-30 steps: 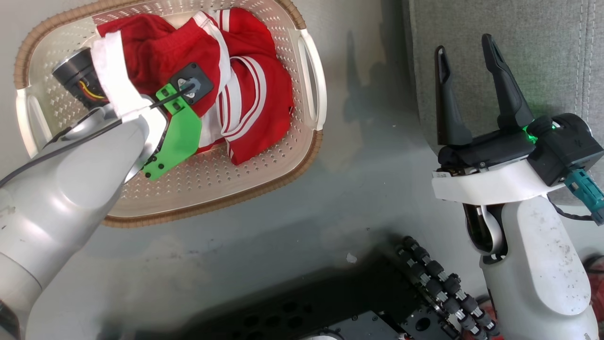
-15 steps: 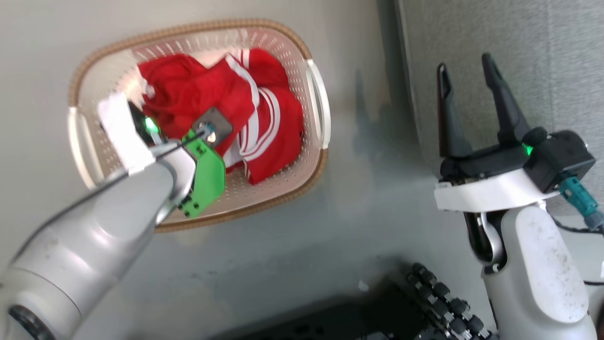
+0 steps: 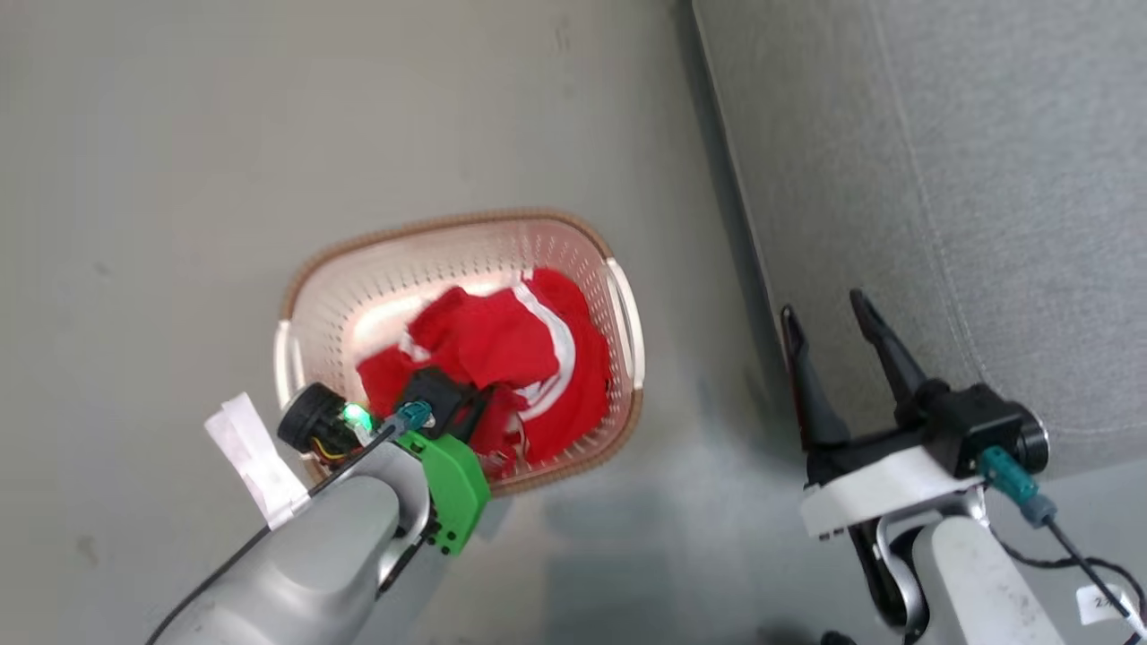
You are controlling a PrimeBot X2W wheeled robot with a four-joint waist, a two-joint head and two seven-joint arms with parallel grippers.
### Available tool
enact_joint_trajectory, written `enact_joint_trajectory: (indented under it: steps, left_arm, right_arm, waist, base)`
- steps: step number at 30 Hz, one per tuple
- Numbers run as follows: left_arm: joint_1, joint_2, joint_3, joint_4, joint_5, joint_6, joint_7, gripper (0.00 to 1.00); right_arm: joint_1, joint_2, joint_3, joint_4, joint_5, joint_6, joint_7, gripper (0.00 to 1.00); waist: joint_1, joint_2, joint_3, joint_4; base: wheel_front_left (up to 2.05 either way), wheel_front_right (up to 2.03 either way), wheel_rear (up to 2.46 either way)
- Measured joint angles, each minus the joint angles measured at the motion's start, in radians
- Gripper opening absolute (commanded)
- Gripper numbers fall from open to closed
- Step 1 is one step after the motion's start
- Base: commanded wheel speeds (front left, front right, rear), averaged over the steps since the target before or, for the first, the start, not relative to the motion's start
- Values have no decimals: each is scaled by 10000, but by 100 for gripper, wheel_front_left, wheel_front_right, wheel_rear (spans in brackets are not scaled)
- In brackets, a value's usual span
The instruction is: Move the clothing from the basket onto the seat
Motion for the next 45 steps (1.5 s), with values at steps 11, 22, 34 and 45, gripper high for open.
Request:
enact_joint_trajectory:
  steps: [11,22,34,45]
  left_arm:
    - [2496,276,3106,-3917,1787,1779,-42,0]
    - [3542,351,4717,-6040,3166,1785,-42,0]
    - [3744,146,5135,-6934,3906,1476,-42,0]
    - [3511,-405,4460,-7060,4100,901,-42,0]
  right_arm:
    - [1267,-2,328,504,29,0,0,100]
    - [1990,-6,476,420,163,0,0,100]
    - [2121,-4,1039,52,244,0,0,100]
    - [857,-244,3135,-194,564,0,0,100]
  waist:
    - [0,0,-2976,468]
    - [-1,0,-5013,836]
    - [0,0,-5527,1158]
    - [0,0,-5465,1217]
  base:
    - [0,0,0]
    - [0,0,0]
    - [0,0,0]
    - [0,0,0]
